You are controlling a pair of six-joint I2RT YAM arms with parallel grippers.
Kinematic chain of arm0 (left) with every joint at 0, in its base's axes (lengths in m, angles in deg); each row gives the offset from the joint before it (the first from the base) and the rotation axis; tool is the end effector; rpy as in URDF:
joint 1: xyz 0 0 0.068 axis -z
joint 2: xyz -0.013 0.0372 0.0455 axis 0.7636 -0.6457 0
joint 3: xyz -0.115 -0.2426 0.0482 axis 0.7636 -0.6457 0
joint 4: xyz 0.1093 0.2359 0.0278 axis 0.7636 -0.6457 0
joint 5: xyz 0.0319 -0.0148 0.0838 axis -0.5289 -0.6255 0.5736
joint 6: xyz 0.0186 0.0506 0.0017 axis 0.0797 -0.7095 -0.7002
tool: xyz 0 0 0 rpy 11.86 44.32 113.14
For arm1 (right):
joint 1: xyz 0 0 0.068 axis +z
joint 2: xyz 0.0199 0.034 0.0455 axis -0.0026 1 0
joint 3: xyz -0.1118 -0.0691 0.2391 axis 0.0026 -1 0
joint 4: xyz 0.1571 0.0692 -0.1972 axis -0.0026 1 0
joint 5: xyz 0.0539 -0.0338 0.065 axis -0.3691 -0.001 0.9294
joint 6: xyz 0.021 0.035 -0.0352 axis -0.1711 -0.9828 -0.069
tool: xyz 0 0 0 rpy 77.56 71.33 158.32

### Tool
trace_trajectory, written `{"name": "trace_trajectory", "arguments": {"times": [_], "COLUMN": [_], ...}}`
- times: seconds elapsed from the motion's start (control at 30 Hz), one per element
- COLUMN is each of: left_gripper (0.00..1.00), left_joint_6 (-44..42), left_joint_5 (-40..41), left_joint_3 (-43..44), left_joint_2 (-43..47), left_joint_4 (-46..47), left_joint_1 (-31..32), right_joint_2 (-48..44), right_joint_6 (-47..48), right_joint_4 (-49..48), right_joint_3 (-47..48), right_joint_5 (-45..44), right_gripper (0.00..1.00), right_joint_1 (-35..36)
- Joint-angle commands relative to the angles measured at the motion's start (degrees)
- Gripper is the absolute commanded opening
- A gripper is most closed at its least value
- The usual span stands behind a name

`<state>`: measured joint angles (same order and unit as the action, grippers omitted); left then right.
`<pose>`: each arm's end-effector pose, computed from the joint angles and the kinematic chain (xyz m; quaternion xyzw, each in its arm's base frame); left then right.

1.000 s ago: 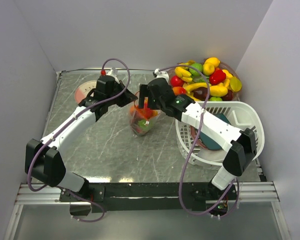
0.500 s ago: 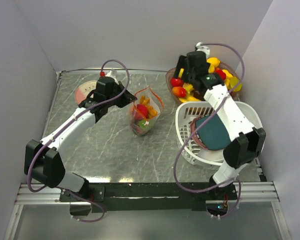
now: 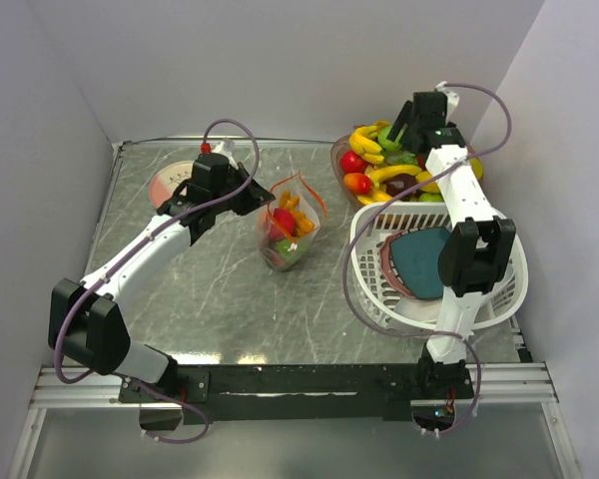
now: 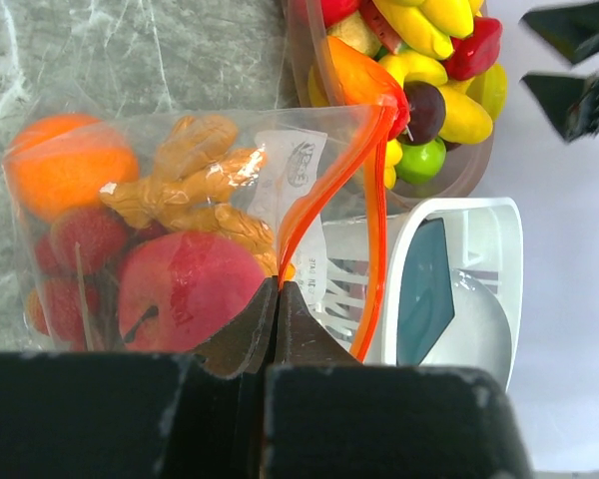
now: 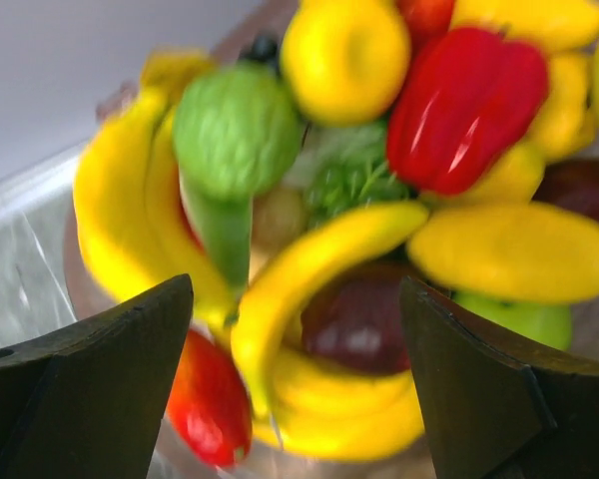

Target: Place the food in the zip-top bag and seal the zipper

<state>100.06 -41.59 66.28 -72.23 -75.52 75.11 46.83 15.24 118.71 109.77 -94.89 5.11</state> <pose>0.3014 -0.1497 0.3284 -0.1465 0.8353 -0.3861 0.3628 0.4535 0.0321 0.3484 0.2080 0.8525 0.0022 0.4796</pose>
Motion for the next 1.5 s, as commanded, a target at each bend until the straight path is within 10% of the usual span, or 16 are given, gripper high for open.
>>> {"name": "trace_trajectory", "arguments": {"times": [0.0, 0.37, 1.47], "left_gripper": [0.01, 0.01, 0.01], "left_joint_6": [-1.6, -2.9, -3.4], "left_joint_5": [-1.4, -0.4, 0.3], "left_joint_3": [1.0, 1.9, 2.3], "left_joint_2": [0.6, 0.3, 0.1], "left_joint_4": [2.1, 1.0, 0.2], "left_joint_1": [0.0, 0.0, 0.0], "right_joint_2": [4.1, 16.2, 19.1], "right_joint_6": [-3.9, -11.8, -20.8], "right_joint_4": [-6.1, -9.7, -23.6], "right_joint_3": [8.1, 18.1, 5.2], "right_joint_5": [3.3, 9.5, 8.1], "right_gripper": [0.91, 0.98, 0.86], "right_joint_1": [-1.8, -3.3, -3.9]}}
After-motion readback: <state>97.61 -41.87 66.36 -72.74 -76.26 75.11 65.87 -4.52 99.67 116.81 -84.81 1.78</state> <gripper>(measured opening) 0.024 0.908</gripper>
